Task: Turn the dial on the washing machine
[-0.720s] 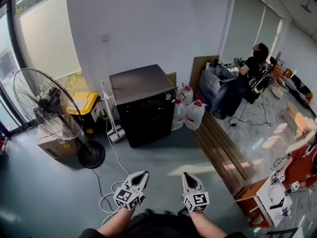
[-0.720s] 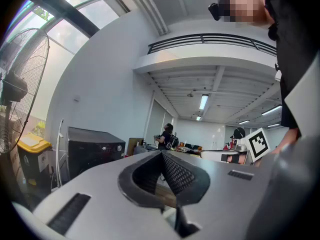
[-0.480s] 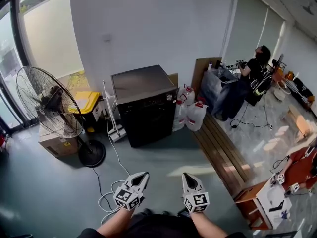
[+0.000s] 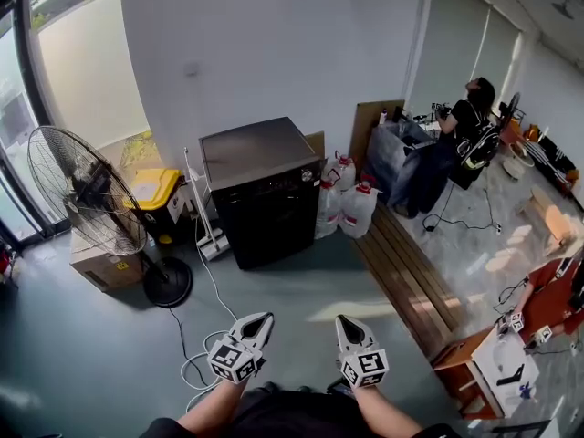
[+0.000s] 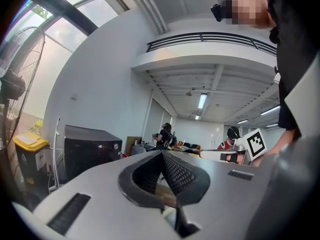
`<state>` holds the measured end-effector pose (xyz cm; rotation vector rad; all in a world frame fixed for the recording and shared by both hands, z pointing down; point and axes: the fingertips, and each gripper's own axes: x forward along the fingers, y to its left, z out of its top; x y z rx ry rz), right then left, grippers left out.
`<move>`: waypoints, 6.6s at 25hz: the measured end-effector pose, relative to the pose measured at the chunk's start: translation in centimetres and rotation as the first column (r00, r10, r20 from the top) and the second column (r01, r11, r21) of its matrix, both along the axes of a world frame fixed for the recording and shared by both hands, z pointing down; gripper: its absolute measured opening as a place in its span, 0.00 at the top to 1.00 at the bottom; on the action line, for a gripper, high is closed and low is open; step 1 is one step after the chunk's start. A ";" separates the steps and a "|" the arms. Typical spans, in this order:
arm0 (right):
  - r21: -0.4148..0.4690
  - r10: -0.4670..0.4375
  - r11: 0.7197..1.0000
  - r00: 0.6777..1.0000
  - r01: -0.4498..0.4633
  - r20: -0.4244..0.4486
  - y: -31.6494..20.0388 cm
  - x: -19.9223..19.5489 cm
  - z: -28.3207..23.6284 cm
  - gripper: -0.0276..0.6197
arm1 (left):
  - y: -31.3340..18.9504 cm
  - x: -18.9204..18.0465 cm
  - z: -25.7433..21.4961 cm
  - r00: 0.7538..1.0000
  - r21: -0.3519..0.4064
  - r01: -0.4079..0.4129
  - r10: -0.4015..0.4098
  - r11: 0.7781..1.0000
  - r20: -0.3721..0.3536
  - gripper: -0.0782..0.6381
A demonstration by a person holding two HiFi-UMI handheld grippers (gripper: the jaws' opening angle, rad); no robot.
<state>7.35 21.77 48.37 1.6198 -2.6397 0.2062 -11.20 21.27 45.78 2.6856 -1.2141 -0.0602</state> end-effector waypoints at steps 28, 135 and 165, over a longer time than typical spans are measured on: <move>-0.023 0.033 0.999 0.998 -0.032 0.059 -1.6 6.4 1.2 0.92 | -2.0 6.8 1.7 0.998 -0.020 -0.048 0.048 0.999 0.038 0.87; -0.135 -0.175 0.978 0.980 0.162 -0.094 -79.0 -5.6 22.9 0.48 | -66.9 2.5 20.8 0.933 -0.113 0.351 -0.357 0.930 -0.042 0.87; -0.139 -0.128 0.984 0.986 0.113 -0.103 -80.7 -6.0 23.8 0.49 | -65.9 3.6 22.7 0.942 -0.158 0.313 -0.327 0.937 -0.071 0.87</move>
